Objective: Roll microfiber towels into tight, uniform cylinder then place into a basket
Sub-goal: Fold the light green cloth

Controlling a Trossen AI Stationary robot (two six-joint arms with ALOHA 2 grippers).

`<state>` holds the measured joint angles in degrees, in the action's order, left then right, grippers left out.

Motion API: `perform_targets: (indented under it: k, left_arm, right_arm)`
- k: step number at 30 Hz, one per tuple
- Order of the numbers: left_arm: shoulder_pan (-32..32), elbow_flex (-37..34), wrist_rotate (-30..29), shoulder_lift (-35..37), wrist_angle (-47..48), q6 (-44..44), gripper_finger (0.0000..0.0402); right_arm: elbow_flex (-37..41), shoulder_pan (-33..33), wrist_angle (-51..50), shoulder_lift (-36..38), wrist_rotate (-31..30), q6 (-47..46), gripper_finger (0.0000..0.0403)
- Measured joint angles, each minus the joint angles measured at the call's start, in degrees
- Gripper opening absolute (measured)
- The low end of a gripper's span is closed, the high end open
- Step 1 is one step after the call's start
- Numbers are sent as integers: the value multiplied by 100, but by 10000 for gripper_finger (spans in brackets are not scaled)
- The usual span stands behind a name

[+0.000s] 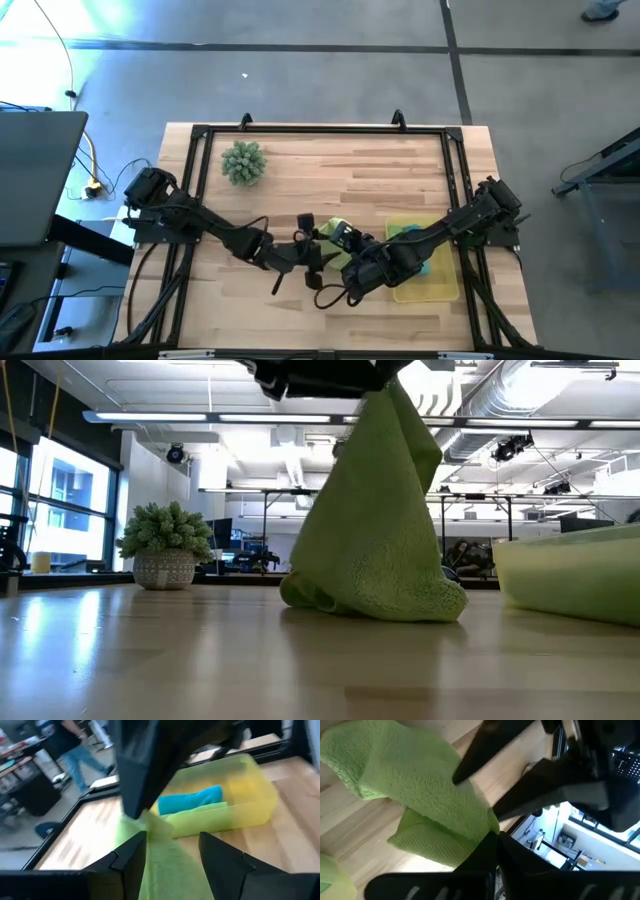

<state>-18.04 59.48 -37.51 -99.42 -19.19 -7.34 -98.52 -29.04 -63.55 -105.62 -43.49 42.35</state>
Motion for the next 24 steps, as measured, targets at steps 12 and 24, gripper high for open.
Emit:
perform_targets:
  k: [12, 24]
  left_arm:
    - [79, 0, 840, 0, 1061, 934, 172]
    - [67, -5, 1672, -64, 2589, 2242, 108]
  right_arm:
    - [0, 0, -2, 0, -246, 163, 0]
    - [0, 15, 0, 0, -345, -54, 0]
